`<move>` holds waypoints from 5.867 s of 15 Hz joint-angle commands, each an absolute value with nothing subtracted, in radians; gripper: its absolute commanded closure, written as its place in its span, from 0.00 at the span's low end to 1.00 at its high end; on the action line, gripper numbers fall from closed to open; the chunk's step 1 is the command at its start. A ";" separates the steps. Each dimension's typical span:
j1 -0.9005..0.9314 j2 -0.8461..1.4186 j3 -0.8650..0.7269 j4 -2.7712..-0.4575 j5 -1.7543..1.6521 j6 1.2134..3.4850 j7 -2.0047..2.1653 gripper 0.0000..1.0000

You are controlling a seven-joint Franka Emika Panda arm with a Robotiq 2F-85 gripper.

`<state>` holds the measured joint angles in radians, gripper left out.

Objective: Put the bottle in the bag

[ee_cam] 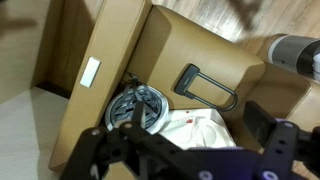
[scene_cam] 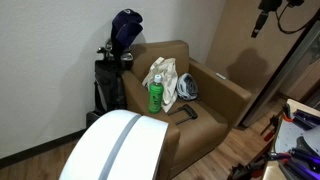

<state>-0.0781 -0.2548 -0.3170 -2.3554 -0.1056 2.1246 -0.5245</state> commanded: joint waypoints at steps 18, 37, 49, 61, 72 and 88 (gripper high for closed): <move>0.023 0.374 0.050 -1.873 0.079 2.298 -0.763 0.00; 0.042 0.524 0.236 -1.724 0.024 2.205 -1.249 0.00; 0.180 0.707 0.258 -1.543 -0.080 2.162 -1.288 0.26; 0.172 0.761 0.267 -1.471 -0.084 2.119 -1.364 0.22; 0.189 0.754 0.227 -1.473 -0.135 2.122 -1.344 0.00; 0.193 0.759 0.233 -1.471 -0.125 2.132 -1.336 0.61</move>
<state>0.1887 0.7504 0.2324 -1.4938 -0.1117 2.1488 -1.3388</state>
